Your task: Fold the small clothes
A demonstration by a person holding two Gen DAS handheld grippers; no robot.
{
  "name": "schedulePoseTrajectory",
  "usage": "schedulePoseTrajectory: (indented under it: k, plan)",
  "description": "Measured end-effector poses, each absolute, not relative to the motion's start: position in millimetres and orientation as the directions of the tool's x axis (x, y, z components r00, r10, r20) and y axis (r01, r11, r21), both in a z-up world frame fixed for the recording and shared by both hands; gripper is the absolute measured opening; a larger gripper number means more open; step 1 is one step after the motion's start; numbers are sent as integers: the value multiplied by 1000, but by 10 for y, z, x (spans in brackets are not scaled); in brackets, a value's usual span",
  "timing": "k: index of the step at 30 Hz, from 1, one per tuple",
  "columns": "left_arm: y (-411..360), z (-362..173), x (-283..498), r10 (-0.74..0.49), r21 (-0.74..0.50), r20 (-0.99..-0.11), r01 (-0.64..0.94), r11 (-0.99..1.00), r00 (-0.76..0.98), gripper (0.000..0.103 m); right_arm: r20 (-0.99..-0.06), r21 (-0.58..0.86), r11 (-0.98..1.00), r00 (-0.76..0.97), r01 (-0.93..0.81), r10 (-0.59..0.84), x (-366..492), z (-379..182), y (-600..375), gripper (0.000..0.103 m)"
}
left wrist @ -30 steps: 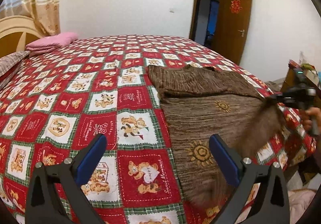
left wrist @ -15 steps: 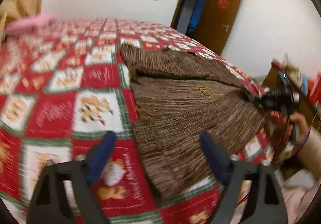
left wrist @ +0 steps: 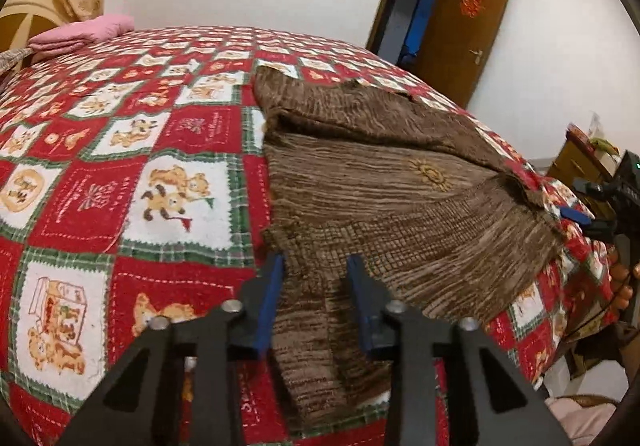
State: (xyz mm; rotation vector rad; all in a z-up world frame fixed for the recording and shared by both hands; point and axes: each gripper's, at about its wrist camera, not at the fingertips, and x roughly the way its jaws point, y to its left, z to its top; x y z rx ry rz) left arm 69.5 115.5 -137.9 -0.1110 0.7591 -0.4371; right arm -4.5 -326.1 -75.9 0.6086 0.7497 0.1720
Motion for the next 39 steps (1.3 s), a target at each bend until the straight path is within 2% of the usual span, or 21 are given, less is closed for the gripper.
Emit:
schedulePoseTrajectory:
  k: [4, 9, 11, 14, 15, 16, 17, 18, 22, 23, 24, 27, 29, 30, 33, 36, 39]
  plan:
    - [1183, -1305, 653, -448, -264, -594, 364, 893, 668, 16, -573, 605, 793, 732, 73, 369, -59, -800, -3291, 74]
    - [1011, -1368, 625, -420, -169, -623, 410, 896, 661, 16, -572, 612, 788, 727, 71, 379, -69, -828, -3287, 74]
    - [1044, -1403, 647, -406, -177, -629, 386, 905, 663, 16, -567, 612, 789, 729, 60, 384, -73, -806, -3271, 74]
    - [1117, -1316, 603, -411, -191, -592, 375, 907, 693, 19, -565, 608, 792, 727, 46, 391, -69, -783, -3235, 74]
    - [1145, -1283, 602, -403, -191, -585, 363, 912, 704, 32, -563, 608, 793, 727, 43, 393, -69, -781, -3221, 74]
    - [1170, -1281, 618, -389, -194, -592, 344, 919, 706, 65, -561, 610, 791, 726, 37, 398, -66, -783, -3206, 74]
    - [1192, -1301, 660, -367, -202, -614, 309, 929, 699, 82, -561, 611, 791, 723, 34, 402, -57, -786, -3194, 74]
    - [1212, -1325, 685, -356, -213, -627, 286, 934, 693, 92, -564, 609, 792, 720, 31, 405, -47, -793, -3173, 74]
    - [1197, -1462, 728, -350, -235, -667, 260, 937, 658, 91, -572, 606, 795, 707, 24, 415, -28, -818, -3127, 74]
    - [1168, -1469, 701, -338, -218, -661, 260, 941, 670, 90, -571, 609, 793, 706, 22, 419, -25, -821, -3124, 74]
    - [1130, -1479, 674, -341, -212, -655, 270, 939, 674, 84, -570, 610, 792, 706, 22, 420, -26, -819, -3121, 74]
    - [1059, -1481, 621, -383, -229, -639, 310, 923, 667, 49, -565, 614, 789, 710, 22, 420, -35, -807, -3127, 74]
    - [1095, -1467, 620, -380, -241, -634, 295, 925, 674, 36, -562, 618, 786, 713, 24, 420, -38, -804, -3139, 74]
    - [1144, -1460, 628, -375, -254, -632, 275, 927, 678, 22, -560, 621, 784, 714, 25, 421, -40, -804, -3143, 74]
    - [1237, -1421, 616, -403, -312, -600, 262, 913, 691, 16, -560, 622, 783, 713, 25, 422, -37, -810, -3155, 74]
    - [1103, -1353, 530, -354, -213, -576, 283, 935, 737, 14, -562, 623, 782, 711, 28, 422, -34, -821, -3160, 74]
    - [956, -1273, 405, -356, -133, -530, 339, 931, 769, 13, -564, 619, 785, 712, 31, 417, -35, -820, -3158, 74]
